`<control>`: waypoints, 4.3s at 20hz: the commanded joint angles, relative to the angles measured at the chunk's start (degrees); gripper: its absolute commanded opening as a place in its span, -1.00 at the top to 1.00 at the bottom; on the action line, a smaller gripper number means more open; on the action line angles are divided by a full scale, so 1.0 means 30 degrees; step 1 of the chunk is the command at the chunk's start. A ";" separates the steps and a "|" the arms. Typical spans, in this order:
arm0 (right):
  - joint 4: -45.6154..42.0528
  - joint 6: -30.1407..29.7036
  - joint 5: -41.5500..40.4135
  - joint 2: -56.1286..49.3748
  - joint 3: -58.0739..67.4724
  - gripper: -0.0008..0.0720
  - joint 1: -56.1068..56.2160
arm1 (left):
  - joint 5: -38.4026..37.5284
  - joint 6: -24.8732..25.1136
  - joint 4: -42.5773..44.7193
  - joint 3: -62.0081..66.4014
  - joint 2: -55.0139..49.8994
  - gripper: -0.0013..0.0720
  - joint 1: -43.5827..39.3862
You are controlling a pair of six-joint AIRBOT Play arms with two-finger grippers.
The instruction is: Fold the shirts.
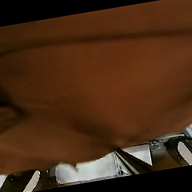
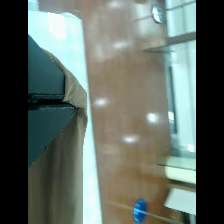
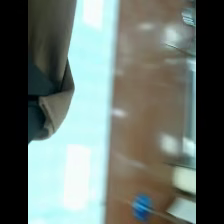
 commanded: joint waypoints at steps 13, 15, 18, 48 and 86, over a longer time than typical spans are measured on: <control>0.5617 -0.3475 -0.9989 -1.0273 -1.1927 0.92 0.0029 | 0.9005 -0.2011 0.0328 -1.0265 -1.1752 0.91 0.2703; 0.7074 -0.4335 -1.2058 -1.3289 -1.1606 0.92 0.0073 | 1.0848 -0.3359 0.0168 -1.0156 -1.4236 0.91 0.2929; 0.7074 -0.3905 -1.3901 -1.7864 -0.8918 0.92 0.0058 | 1.1664 -0.3971 0.0124 -0.8160 -1.8134 0.91 0.2958; 0.3330 -0.1617 -0.4058 -2.3409 -0.6098 0.11 0.0765 | 0.0102 0.0663 -0.5923 -0.5224 -2.3831 0.23 0.5202; 0.4750 -0.3978 -0.5421 -0.6091 -2.7481 -0.16 -0.8313 | 0.5719 0.4379 -1.3019 -2.6651 -1.1278 0.91 1.1213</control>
